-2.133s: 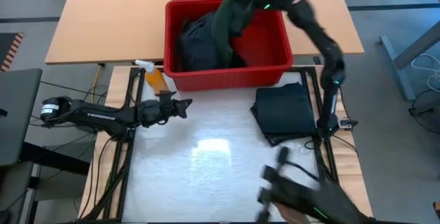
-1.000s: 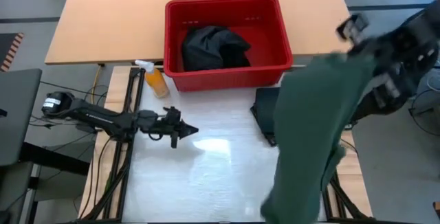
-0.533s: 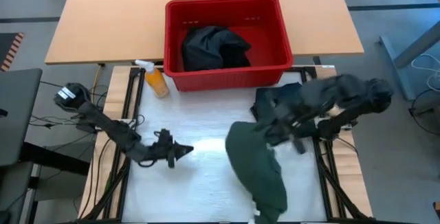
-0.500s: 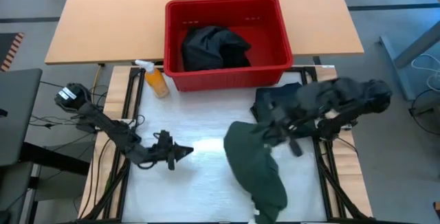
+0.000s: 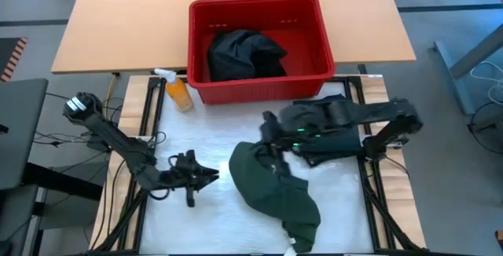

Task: Fold Laundry from Bin
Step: Remove the green shirt from the red bin, then fold the green shirt

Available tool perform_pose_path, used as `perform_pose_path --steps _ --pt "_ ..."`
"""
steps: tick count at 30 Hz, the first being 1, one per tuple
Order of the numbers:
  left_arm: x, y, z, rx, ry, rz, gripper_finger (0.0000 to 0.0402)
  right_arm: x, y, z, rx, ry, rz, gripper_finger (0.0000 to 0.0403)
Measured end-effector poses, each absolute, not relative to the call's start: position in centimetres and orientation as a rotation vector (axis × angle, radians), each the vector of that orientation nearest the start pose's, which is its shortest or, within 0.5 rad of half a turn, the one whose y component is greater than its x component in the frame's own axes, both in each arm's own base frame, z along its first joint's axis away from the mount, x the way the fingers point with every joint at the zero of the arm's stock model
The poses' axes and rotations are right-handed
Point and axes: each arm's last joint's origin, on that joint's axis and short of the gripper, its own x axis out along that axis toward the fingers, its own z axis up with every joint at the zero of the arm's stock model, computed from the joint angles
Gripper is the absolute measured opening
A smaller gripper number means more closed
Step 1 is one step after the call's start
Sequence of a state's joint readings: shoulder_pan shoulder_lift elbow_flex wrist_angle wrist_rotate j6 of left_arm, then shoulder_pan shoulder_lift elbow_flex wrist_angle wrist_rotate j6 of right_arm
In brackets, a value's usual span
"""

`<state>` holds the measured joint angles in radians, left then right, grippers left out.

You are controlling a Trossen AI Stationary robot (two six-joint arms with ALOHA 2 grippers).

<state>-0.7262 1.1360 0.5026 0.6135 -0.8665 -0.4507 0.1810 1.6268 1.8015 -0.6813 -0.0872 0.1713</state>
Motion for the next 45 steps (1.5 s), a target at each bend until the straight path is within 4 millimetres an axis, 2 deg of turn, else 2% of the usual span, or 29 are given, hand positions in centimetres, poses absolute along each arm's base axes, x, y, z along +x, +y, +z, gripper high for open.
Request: perform_pose_path --steps 5,8,10,12,18,21,24,27,30,33,37,45 --pt "16.0 -12.0 26.5 -0.37 0.002 0.088 0.0152 38.7 5.9 38.1 0.244 0.613 0.167 0.0033" --pt "15.1 -11.4 26.8 -0.327 0.04 0.024 0.0179 41.5 5.8 35.5 0.283 0.62 0.179 0.005" --pt "14.8 -11.1 26.8 -0.301 0.059 0.019 0.0191 42.6 5.9 35.0 0.298 0.642 0.213 0.0071" --pt "14.7 -10.8 26.6 -0.282 0.078 0.037 0.0198 42.8 6.0 35.3 0.301 0.673 0.221 0.0098" --pt "15.5 -10.4 26.3 -0.284 0.086 0.079 0.0201 41.1 5.0 36.6 0.241 0.827 0.174 0.0181" --pt "16.2 -10.1 26.1 -0.327 0.075 0.119 0.0201 39.5 4.1 38.3 0.241 0.847 0.139 0.0208" --pt "17.0 -9.9 25.8 -0.367 0.073 0.134 0.0201 37.4 3.7 40.0 0.227 0.871 0.117 0.0221" --pt "18.0 -10.0 25.7 -0.391 0.055 0.092 0.0201 35.2 3.7 40.8 0.209 0.943 0.108 0.0222" --pt "19.2 -10.4 25.2 -0.367 0.053 0.013 0.0201 32.6 4.8 41.5 0.179 1.028 0.117 0.022" --pt "20.7 -10.9 24.6 -0.33 0.081 0.006 0.0201 30.1 6.8 42.1 0.135 1.033 0.113 0.0216" --pt "23.6 -11.0 24.6 -0.214 0.177 0.016 0.0201 28.8 9.6 40.3 0.132 1.005 0.1 0.0212" --pt "30.2 -8.8 27.4 0.073 0.467 -0.062 0.0201 27.2 12.5 32.7 0.301 1.013 0.063 0.0211"
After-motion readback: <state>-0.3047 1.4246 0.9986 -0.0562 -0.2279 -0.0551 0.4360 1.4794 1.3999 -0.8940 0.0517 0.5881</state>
